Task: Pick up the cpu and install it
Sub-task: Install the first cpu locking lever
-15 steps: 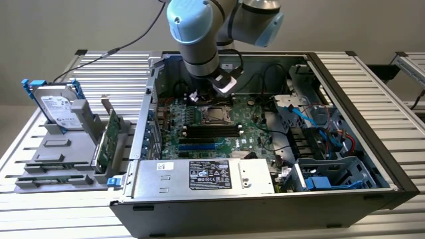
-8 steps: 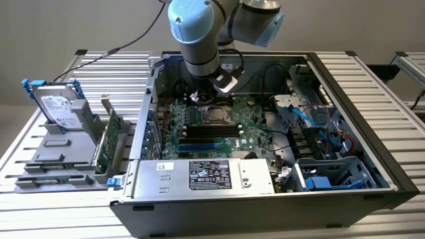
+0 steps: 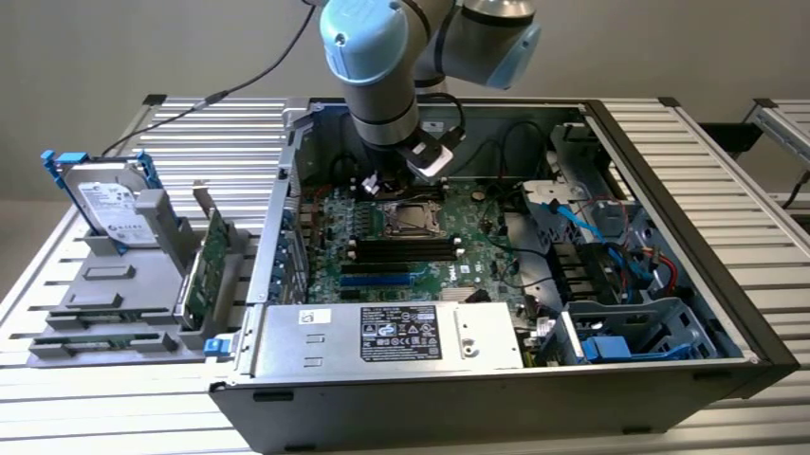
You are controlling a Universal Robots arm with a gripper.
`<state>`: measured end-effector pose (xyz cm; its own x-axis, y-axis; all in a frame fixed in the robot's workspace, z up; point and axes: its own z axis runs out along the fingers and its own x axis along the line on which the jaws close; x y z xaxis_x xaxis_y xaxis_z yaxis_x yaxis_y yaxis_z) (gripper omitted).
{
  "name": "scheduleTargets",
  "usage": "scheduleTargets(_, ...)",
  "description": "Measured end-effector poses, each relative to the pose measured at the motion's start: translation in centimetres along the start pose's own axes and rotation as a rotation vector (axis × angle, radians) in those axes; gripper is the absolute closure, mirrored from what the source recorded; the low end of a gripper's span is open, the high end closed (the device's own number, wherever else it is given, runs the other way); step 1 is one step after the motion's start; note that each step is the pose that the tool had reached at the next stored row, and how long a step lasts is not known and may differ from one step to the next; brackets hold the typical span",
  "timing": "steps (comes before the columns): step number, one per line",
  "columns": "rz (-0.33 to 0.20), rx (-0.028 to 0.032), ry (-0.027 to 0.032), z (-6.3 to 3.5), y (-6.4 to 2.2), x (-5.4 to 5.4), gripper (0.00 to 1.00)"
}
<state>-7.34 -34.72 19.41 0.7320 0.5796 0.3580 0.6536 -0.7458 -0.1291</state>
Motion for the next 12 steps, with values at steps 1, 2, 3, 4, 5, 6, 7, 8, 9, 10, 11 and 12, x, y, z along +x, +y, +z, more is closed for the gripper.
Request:
scheduleTargets(1,0.0,-0.0001,0.0001,0.01,0.01,0.0,0.89)
scheduleTargets(2,0.0,-0.0002,0.0,0.02,0.02,0.01,0.89)
scheduleTargets(3,0.0,-0.0002,0.0,0.03,0.03,0.02,0.89)
scheduleTargets(4,0.0,-0.0002,0.0001,0.05,0.05,0.03,0.89)
scheduleTargets(5,0.0,-0.0001,0.0001,0.07,0.07,0.05,0.89)
scheduleTargets(6,0.0,-0.0001,0.0001,0.08,0.09,0.07,0.89)
scheduleTargets(7,0.0,-0.0002,0.0001,0.1,0.11,0.09,0.89)
scheduleTargets(8,0.0,-0.0002,0.0001,0.11,0.13,0.1,0.89)
scheduleTargets(9,0.001,-0.0003,0.0001,0.12,0.14,0.11,0.89)
scheduleTargets(10,0.001,-0.0003,0.0001,0.12,0.15,0.12,0.89)
scheduleTargets(11,0.001,-0.0003,0.0001,0.13,0.15,0.12,0.89)
scheduleTargets(12,0.001,-0.0002,0.0,0.13,0.16,0.12,0.89)
